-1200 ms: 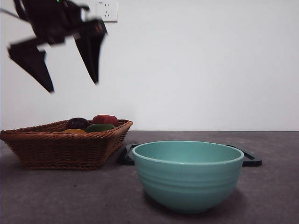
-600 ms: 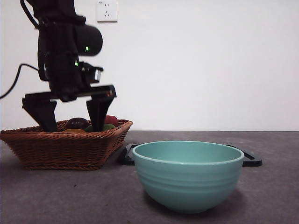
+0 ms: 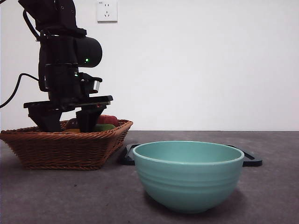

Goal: Pick up the wifruite, put it on the bowl, pick up the plate, put it on desk

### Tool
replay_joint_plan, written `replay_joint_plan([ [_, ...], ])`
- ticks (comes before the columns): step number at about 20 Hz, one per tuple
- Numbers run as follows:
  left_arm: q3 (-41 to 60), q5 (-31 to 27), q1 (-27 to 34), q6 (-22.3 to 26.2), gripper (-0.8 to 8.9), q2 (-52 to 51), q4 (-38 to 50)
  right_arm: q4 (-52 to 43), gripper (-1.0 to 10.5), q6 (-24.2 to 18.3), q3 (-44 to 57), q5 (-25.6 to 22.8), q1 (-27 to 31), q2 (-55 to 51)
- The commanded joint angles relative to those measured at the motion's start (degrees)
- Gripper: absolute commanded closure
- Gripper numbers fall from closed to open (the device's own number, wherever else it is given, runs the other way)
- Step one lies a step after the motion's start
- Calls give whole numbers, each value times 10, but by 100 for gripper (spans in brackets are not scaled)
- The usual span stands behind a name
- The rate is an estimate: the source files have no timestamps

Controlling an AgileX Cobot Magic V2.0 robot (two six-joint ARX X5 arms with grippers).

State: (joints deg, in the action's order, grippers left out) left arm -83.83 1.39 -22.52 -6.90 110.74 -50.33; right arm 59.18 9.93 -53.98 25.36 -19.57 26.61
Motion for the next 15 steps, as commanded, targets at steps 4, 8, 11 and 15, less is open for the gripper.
replay_joint_plan([
  [4,-41,-2,-2,9,543,13,-34,-4,344,3,-12,1,-3,1],
  [8,-118,-2,-3,35,543,12,-145,0,344,3,-12,1,-3,1],
  [11,-167,-2,-9,44,543,2,-214,6,344,3,-12,1,-3,1],
  [15,-173,-1,-27,43,543,-54,-245,35,344,3,-17,1,-3,1],
])
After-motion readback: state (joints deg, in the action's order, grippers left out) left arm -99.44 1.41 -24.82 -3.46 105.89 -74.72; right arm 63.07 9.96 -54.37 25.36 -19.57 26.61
